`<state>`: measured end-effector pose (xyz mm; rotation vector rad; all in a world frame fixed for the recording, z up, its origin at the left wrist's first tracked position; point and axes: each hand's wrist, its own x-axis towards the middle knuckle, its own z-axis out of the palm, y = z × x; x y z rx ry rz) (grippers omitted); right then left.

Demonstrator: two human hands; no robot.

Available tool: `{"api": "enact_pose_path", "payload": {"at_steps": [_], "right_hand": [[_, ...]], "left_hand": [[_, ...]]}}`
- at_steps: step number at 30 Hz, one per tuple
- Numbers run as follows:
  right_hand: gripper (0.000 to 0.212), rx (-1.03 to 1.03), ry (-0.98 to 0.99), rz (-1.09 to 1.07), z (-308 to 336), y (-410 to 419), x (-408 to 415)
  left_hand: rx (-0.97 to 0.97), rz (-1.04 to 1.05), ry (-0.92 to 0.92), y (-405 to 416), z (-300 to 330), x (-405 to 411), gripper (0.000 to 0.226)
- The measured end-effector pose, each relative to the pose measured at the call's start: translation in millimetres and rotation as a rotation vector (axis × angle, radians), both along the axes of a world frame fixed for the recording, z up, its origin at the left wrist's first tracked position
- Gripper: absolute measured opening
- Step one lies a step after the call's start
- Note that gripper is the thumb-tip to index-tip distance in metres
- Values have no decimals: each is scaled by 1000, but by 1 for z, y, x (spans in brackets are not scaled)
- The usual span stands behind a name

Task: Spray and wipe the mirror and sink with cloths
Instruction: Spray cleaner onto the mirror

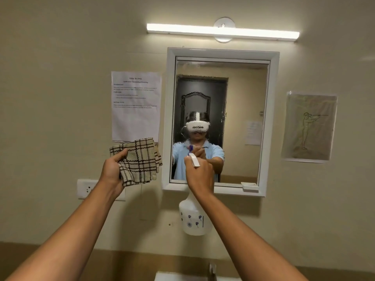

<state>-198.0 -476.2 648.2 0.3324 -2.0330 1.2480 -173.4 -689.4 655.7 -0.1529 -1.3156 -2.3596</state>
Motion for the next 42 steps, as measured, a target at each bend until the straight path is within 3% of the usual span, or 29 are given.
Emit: {"api": "enact_pose_path", "payload": {"at_steps": [3, 6, 8, 13, 17, 23, 42], "right_hand": [[39, -18, -33, -49, -8, 17, -1], [26, -55, -41, -83, -8, 45, 0], [28, -59, -47, -153, -7, 66, -2], [30, -126, -62, -273, -8, 117, -4], [35, -176, -43, -350, -13, 149, -4], [38, -191, -72, -384, -32, 175, -2], [38, 11, -109, -123, -73, 35, 5]], "left_hand": [[17, -23, -5, 5, -5, 0, 51], [8, -23, -43, 11, -9, -3, 39], [-4, -33, -57, 17, -11, -5, 33], [22, -104, -48, 36, -17, -17, 48], [26, -137, -52, 53, -18, -24, 41], [33, -213, -45, 75, -24, -30, 52], [54, -117, -61, 27, -42, -8, 53]]}}
